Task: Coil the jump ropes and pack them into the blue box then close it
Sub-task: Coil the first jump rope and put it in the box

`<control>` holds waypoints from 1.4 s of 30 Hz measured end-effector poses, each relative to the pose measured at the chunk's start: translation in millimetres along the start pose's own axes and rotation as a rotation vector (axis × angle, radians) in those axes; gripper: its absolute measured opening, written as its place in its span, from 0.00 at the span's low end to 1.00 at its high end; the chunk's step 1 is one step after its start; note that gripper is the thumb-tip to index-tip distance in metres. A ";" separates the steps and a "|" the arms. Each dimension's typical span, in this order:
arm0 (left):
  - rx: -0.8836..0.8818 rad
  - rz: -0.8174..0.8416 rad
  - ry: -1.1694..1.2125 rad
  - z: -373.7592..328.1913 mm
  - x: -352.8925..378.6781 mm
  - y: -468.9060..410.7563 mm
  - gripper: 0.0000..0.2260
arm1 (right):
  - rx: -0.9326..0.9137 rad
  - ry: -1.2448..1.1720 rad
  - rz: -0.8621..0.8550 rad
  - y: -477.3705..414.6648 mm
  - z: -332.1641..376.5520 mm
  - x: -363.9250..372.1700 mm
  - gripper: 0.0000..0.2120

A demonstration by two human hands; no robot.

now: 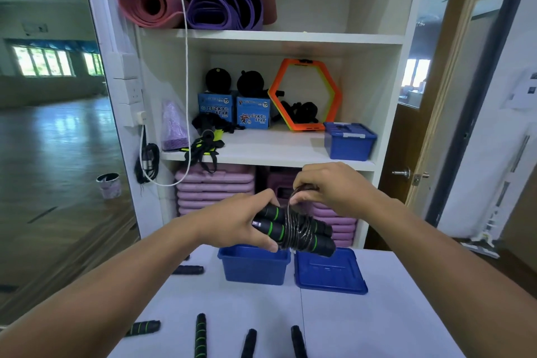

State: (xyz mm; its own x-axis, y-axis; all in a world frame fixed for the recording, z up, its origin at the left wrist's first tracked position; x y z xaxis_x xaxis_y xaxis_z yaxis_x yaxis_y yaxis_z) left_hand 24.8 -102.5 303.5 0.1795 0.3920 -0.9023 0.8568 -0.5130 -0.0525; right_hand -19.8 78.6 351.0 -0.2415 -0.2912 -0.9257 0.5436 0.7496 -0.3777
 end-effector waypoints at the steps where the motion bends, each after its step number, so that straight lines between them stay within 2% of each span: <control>1: 0.008 0.014 0.027 -0.7 0.7 1.4 0.21 | -0.002 -0.029 -0.002 -0.4 1.1 -0.9 0.17; 6: 0.056 0.045 0.117 -9.2 3.8 5.4 0.21 | 0.056 -0.341 0.058 -2.6 3.5 -3.9 0.21; 9: 0.088 0.046 0.205 -14.4 6.4 7.7 0.21 | 0.081 -0.497 0.059 -6.1 7.3 -7.9 0.13; 12: 0.109 0.013 0.298 -17.3 6.8 10.4 0.22 | 0.105 -0.678 0.001 -7.1 4.3 -8.6 0.07; 15: 0.112 -0.062 0.410 -17.1 4.9 13.1 0.23 | 0.157 -0.860 -0.066 1.4 -8.5 5.1 0.11; 18: 0.109 -0.047 0.593 -17.0 8.7 15.2 0.23 | 0.219 -0.994 -0.120 4.9 -21.2 19.8 0.16; 21: 0.144 -0.082 0.685 -20.0 9.2 14.9 0.22 | 0.241 -1.087 -0.136 10.1 -29.2 44.8 0.13; 22: 0.150 -0.109 0.711 -20.3 8.3 13.4 0.21 | 0.279 -1.151 -0.170 14.9 -33.6 58.9 0.08; 23: 0.147 -0.144 0.732 -20.8 6.6 12.1 0.21 | 0.339 -1.191 -0.193 20.4 -38.4 74.2 0.09; 25: 0.122 -0.239 0.759 -17.0 4.8 7.7 0.20 | 0.464 -1.170 -0.168 29.4 -33.3 91.9 0.18; 30: -0.003 -0.451 0.816 8.0 11.8 -5.4 0.17 | 0.447 -1.110 -0.226 15.7 6.0 84.6 0.15; 34: -0.112 -0.577 0.743 23.7 17.5 -13.1 0.12 | 0.423 -1.021 -0.093 14.1 12.9 93.6 0.09; 37: -0.173 -0.624 0.674 33.2 20.9 -16.4 0.14 | 0.398 -0.918 -0.060 14.0 17.0 91.2 0.10; 42: -0.204 -0.645 0.582 33.2 26.9 -22.7 0.16 | 0.486 -0.865 -0.084 14.0 13.9 86.1 0.15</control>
State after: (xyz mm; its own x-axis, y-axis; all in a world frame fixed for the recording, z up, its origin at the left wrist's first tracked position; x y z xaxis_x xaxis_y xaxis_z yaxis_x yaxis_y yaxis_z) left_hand -5.9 -105.7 266.2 -0.1977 0.9116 -0.3604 0.9353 0.0653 -0.3479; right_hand -21.8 55.7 265.8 0.2698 -0.8102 -0.5204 0.8683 0.4384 -0.2323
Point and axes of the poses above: each hand's wrist, its own y-axis away from the middle knuckle, its own x-axis out of the palm, z = x × y, the point moved 4 cm from there along -y, towards the middle knuckle, and after that the axes turned 4 degrees about z, right-handed, at the moved point
